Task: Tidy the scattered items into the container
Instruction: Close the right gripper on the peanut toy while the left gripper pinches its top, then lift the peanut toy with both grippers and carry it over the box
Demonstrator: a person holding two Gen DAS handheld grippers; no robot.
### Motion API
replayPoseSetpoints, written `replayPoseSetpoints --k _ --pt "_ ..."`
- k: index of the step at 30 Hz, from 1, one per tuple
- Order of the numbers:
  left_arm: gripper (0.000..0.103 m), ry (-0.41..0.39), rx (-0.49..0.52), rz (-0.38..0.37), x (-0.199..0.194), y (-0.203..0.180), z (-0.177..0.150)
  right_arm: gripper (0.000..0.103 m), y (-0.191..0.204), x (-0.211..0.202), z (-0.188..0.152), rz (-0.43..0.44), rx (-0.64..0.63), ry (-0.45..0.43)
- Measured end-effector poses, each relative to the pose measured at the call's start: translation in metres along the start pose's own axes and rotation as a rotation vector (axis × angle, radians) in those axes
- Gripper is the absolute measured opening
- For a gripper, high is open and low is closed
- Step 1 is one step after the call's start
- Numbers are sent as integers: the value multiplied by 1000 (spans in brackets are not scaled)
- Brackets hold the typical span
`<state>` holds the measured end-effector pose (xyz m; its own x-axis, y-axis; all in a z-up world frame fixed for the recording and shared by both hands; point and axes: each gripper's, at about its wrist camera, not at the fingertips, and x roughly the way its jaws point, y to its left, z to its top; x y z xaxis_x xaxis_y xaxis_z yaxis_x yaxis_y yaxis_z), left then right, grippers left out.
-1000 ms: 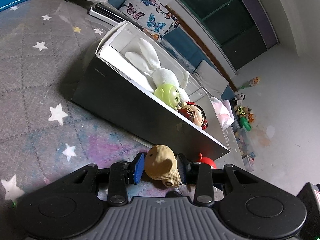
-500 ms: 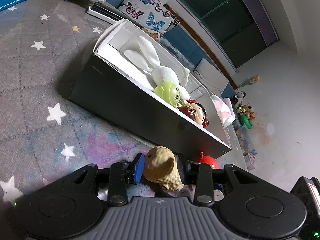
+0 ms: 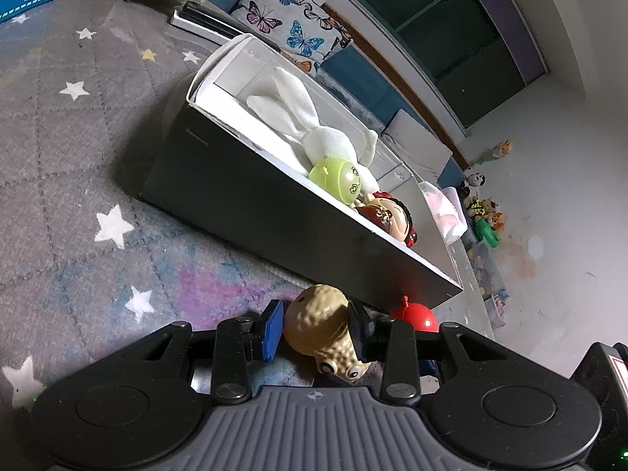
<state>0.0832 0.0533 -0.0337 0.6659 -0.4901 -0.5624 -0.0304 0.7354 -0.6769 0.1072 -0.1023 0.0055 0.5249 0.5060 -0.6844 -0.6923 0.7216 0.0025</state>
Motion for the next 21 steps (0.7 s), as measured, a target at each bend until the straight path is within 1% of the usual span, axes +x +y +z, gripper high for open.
replayPoseSetpoints --k 6,8,21 --pt "38 0 8 0 0 1 2 46 0 3 -1 -8 -8 -1" --pt "38 -1 10 1 0 1 2 42 1 4 -1 -12 -7 -1" --pt "38 -5 34 -10 -5 0 -1 42 7 1 -3 -34 -7 -11"
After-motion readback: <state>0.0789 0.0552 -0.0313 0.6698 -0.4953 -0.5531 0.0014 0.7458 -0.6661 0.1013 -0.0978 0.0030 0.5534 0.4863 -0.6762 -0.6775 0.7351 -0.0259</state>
